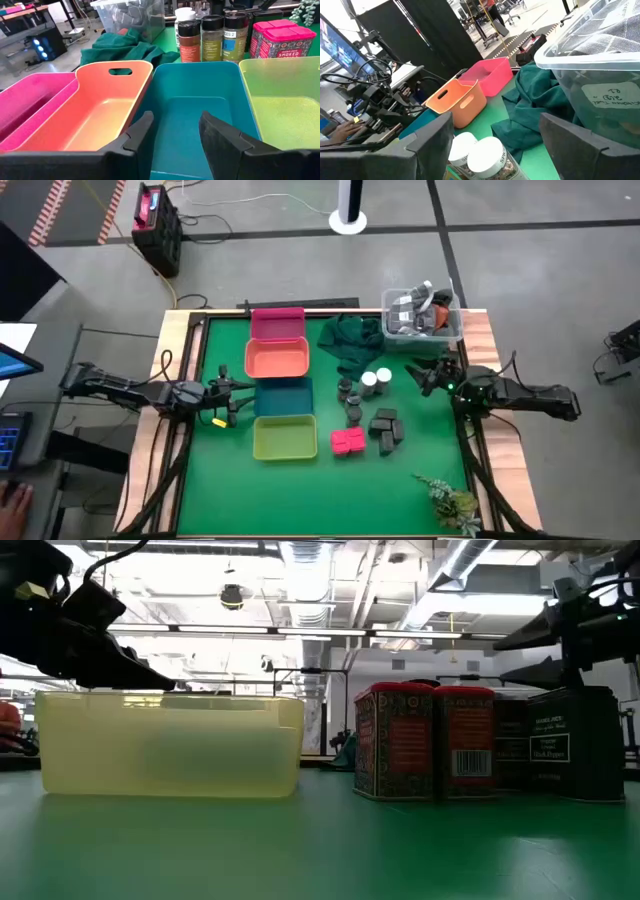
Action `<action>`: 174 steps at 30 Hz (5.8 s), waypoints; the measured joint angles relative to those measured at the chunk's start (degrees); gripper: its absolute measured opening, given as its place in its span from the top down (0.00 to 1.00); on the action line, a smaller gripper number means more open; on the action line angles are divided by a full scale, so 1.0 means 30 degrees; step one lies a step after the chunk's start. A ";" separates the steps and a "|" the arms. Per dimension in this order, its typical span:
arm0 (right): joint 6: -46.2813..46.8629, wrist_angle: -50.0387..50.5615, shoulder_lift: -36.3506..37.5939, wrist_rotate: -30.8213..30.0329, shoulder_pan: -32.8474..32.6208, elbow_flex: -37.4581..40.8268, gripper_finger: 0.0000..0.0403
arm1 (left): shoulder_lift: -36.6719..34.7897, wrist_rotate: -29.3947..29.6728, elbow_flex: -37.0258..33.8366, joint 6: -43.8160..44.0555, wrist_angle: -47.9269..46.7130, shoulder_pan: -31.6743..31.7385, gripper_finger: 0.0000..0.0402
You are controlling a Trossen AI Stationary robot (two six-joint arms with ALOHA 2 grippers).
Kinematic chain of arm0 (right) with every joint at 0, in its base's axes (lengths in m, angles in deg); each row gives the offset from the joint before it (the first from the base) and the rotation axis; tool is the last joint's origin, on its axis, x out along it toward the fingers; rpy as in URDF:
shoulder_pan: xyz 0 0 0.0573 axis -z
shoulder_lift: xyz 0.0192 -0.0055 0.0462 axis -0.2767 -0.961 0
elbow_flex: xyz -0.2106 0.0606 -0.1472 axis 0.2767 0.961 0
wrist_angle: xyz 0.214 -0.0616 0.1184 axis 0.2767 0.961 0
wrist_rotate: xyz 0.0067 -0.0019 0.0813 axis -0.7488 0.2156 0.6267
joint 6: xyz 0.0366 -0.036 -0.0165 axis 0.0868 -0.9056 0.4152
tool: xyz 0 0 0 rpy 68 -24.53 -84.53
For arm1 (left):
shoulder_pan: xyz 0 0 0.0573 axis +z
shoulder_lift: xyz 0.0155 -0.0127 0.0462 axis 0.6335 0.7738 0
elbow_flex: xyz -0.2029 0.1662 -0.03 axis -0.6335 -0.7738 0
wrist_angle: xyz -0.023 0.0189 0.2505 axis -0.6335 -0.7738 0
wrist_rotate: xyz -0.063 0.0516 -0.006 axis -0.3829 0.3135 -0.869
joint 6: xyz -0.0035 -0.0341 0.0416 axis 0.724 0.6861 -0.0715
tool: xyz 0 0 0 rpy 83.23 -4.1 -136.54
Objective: Sort spices by type
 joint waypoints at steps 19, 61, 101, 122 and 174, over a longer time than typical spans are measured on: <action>0.0005 0.0000 -0.0001 0.0005 -0.0005 0.0001 0.21 | 0.0002 0.0000 0.0007 0.0000 -0.0005 0.0003 0.65; 0.0005 0.0000 -0.0001 -0.0001 0.0001 0.0001 0.21 | 0.0000 -0.0002 0.0005 0.0005 0.0000 0.0000 0.65; 1.0658 -0.5776 -0.0001 0.0050 0.0126 0.0067 0.21 | 0.2311 0.3227 0.4113 1.6278 0.6197 0.0023 0.65; 0.4613 -0.0333 -0.2461 0.3472 -0.0572 -0.2816 0.21 | 1.3777 -0.5480 1.3469 1.5498 0.2236 0.4421 0.65; 0.2075 1.5277 -1.6728 0.2790 -0.3587 -1.5685 0.19 | 2.9959 -1.1621 2.8742 -0.0874 -0.7356 0.6264 0.30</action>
